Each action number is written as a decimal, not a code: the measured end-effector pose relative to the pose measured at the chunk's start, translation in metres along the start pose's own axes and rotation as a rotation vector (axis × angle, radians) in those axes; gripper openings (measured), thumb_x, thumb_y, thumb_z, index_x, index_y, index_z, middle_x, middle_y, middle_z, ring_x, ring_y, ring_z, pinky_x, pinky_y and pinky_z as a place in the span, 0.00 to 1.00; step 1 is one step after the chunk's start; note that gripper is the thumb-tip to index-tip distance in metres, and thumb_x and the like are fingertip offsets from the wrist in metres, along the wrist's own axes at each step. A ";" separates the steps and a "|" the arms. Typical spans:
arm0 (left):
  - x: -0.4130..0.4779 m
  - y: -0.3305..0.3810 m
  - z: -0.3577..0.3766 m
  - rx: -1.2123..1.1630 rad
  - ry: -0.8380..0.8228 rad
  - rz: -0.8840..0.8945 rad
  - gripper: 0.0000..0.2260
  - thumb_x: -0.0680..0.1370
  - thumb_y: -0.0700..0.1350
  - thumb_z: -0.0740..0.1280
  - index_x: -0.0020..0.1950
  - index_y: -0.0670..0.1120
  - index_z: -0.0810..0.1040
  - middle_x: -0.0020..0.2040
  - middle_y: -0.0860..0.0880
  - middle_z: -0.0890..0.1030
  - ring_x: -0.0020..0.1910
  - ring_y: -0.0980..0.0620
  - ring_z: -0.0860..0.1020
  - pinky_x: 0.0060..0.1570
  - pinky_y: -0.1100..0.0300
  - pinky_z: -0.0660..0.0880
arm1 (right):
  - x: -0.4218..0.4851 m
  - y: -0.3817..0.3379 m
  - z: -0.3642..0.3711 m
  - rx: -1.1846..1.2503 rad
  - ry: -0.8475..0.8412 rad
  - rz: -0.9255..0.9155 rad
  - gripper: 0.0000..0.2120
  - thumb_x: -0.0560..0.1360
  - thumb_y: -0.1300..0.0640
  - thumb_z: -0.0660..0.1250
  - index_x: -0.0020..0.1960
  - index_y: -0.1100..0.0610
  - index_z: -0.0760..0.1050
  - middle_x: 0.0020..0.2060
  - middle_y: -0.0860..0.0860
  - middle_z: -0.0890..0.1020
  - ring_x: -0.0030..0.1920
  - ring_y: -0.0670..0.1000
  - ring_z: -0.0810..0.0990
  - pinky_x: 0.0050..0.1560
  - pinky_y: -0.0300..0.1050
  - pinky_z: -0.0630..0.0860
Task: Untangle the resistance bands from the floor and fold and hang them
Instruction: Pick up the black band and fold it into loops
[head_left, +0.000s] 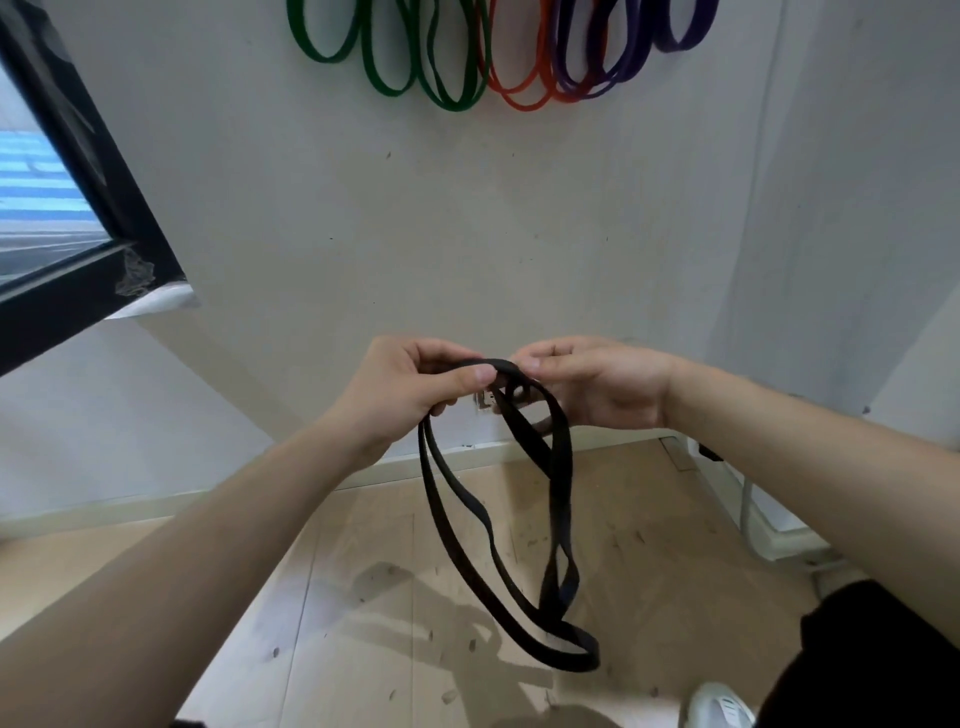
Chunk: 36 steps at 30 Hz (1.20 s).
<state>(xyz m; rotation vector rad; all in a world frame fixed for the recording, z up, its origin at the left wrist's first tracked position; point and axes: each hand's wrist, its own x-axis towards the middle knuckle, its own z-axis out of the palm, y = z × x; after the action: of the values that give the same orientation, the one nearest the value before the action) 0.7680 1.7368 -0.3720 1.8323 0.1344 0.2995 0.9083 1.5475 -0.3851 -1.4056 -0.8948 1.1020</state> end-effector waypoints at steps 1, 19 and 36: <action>0.000 0.000 0.000 -0.014 0.016 -0.005 0.07 0.72 0.41 0.76 0.50 0.42 0.86 0.35 0.47 0.83 0.29 0.55 0.71 0.34 0.63 0.70 | 0.000 0.000 -0.002 0.007 0.031 -0.007 0.13 0.77 0.55 0.67 0.60 0.59 0.77 0.57 0.59 0.76 0.62 0.58 0.74 0.69 0.67 0.71; 0.002 -0.008 -0.022 -0.047 0.105 -0.024 0.09 0.74 0.43 0.74 0.51 0.40 0.86 0.37 0.47 0.83 0.31 0.53 0.71 0.33 0.64 0.70 | -0.003 0.010 -0.004 -0.511 0.280 -0.028 0.06 0.79 0.60 0.70 0.53 0.53 0.85 0.48 0.49 0.87 0.49 0.41 0.81 0.61 0.41 0.76; 0.002 -0.006 -0.025 -0.107 0.157 -0.018 0.08 0.73 0.42 0.75 0.51 0.41 0.85 0.37 0.46 0.83 0.31 0.55 0.72 0.34 0.62 0.70 | -0.008 0.013 -0.014 -0.305 0.207 -0.002 0.13 0.83 0.53 0.61 0.57 0.59 0.81 0.56 0.53 0.86 0.60 0.54 0.82 0.69 0.58 0.68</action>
<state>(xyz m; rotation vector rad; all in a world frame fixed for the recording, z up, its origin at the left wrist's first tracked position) 0.7634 1.7624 -0.3709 1.7000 0.2393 0.4303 0.9188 1.5340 -0.3966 -1.7337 -0.9395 0.8224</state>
